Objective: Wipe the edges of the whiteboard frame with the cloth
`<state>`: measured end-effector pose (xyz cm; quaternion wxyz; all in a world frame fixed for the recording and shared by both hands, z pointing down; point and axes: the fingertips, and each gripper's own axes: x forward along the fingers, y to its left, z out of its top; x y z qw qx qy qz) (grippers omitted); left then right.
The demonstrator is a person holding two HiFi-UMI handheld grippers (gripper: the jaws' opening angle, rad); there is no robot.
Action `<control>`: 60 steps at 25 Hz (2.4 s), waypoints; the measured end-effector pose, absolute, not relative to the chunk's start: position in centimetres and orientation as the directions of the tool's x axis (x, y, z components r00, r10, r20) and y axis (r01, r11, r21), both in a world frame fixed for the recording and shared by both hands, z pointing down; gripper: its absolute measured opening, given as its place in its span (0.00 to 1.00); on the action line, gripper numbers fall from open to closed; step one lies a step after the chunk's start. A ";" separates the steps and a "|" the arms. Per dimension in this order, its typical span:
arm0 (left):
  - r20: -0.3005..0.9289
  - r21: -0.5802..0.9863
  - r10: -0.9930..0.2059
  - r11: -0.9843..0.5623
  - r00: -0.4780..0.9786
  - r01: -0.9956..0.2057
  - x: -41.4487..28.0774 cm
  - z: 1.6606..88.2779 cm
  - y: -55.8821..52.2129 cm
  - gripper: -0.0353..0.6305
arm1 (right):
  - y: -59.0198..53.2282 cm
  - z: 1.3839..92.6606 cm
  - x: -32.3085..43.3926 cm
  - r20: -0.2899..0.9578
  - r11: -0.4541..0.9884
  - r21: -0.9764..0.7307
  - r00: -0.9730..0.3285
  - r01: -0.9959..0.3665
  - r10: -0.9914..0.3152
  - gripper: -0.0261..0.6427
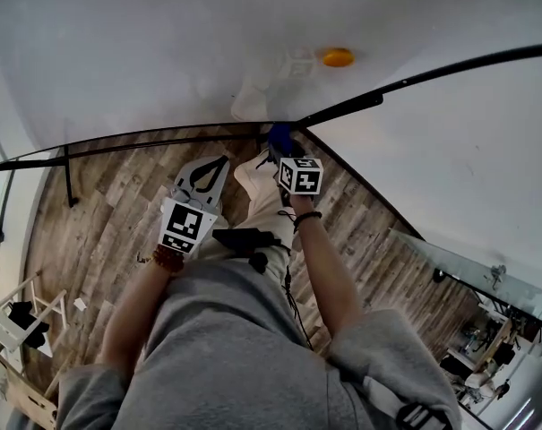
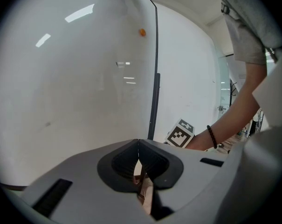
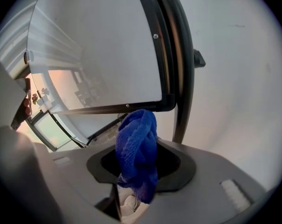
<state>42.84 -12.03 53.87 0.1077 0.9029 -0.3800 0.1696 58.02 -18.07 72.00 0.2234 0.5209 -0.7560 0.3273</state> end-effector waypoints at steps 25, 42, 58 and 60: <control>0.372 0.121 -0.707 -0.605 0.601 -0.787 39.4 53.6 -11.4 0.07 | -21.3 71.0 59.9 0.642 0.085 -0.072 -0.111 -0.994 -0.759 0.29; 0.459 0.103 -0.723 -0.534 0.516 -0.839 38.8 53.4 -13.3 0.07 | -22.0 70.4 58.6 0.607 0.124 -0.116 -0.169 -0.985 -0.777 0.27; 0.513 0.071 -0.723 -0.502 0.463 -0.862 40.0 53.5 -14.1 0.07 | -22.4 70.3 57.5 0.580 0.211 -0.202 -0.291 -0.956 -0.761 0.25; 0.527 0.072 -0.715 -0.500 0.459 -0.863 40.0 54.1 -13.8 0.07 | -22.4 70.3 57.4 0.579 0.209 -0.210 -0.293 -0.955 -0.761 0.25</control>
